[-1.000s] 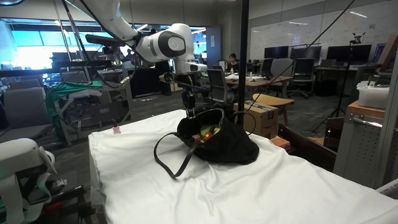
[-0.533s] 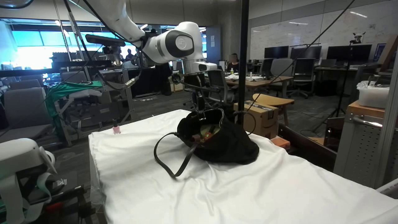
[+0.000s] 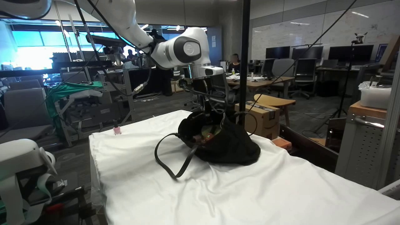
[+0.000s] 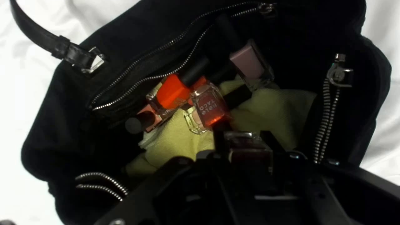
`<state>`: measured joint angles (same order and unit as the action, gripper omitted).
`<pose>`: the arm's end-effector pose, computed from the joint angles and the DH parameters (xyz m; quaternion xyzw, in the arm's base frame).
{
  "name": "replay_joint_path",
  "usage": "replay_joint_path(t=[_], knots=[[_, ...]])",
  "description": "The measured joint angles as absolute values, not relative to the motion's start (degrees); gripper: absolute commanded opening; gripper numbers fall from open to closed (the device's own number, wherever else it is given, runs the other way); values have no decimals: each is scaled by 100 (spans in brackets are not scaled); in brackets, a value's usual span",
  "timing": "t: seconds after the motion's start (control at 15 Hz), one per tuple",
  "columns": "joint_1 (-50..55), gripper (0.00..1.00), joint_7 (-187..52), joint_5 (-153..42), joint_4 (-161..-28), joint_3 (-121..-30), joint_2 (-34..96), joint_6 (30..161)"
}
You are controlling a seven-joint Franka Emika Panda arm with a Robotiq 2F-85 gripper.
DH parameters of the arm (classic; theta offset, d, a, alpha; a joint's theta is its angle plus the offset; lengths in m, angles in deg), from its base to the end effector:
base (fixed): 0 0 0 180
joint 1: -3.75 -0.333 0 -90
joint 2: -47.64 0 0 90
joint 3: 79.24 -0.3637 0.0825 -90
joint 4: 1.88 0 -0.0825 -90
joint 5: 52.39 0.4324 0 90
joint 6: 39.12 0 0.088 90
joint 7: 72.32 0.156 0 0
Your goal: Pick up the nail polish and put them in the bag
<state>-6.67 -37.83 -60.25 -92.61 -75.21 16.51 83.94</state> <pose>0.7571 0.0796 0.2913 0.9766 -0.2011 0.0365 0.0674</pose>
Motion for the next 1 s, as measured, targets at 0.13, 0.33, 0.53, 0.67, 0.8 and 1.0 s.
replay_joint_path(t=[0.13, 0.33, 0.53, 0.67, 0.8, 1.0], knots=[[-665, 77, -3750, -6013, -9190, -7521, 1587, 8395], [-665, 98, -3739, -6013, -9167, -7521, 1566, 8395], [-673, 100, -3740, -6015, -9172, -7522, 1568, 8372], [-694, 100, -3740, -6020, -9212, -7523, 1600, 8343], [-737, 100, -3741, -6025, -9291, -7528, 1681, 8235], [-826, 100, -3741, -6026, -9557, -7576, 1934, 8048]])
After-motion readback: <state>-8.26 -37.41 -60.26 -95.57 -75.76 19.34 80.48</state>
